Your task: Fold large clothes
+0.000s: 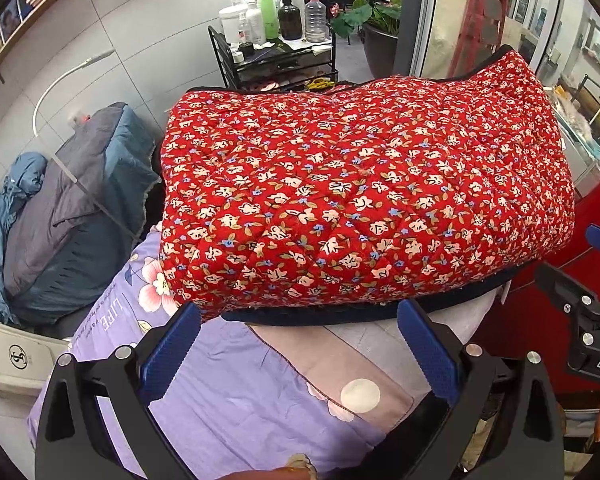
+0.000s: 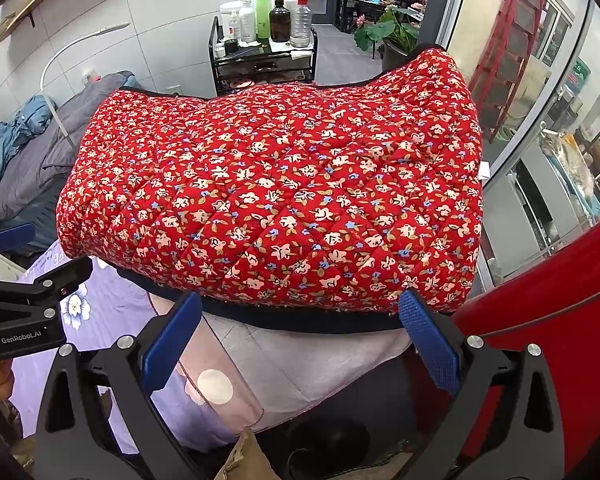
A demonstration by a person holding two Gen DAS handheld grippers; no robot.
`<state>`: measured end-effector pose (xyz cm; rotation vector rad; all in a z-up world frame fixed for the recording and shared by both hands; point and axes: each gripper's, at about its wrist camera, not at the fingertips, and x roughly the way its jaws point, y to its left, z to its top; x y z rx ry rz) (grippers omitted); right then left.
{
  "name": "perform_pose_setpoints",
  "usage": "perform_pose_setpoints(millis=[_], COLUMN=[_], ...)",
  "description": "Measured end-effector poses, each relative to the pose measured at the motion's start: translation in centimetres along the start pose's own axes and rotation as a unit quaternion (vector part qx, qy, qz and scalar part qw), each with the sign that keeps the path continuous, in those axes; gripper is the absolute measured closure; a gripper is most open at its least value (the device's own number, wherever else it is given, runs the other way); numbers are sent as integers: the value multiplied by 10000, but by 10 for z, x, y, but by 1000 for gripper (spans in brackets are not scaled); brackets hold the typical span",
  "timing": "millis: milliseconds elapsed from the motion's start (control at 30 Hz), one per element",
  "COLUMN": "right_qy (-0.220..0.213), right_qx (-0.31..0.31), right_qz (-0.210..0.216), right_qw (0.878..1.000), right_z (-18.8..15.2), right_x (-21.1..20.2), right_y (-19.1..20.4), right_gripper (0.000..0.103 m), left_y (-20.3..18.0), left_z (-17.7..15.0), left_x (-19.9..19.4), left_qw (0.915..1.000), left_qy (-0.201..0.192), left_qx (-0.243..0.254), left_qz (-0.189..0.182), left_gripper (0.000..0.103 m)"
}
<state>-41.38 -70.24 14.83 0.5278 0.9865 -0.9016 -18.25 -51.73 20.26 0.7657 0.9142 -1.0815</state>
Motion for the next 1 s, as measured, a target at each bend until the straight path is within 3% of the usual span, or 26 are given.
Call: perform_pose_setpoints(millis=[567, 1000], right_qy=[20, 54], right_qx=[65, 32], right_qz=[20, 15], right_qw=[10000, 10000], right_z=[-4, -5], right_x=[1, 2], right_y=[-3, -1], right_gripper=[6, 6], left_y=[-6, -7], left_z=[-7, -6], left_x=[-7, -7], left_qw=[9995, 9995], left_qy=[-290, -236], left_qx=[114, 198], left_qz=[-49, 116], left_gripper=[6, 6])
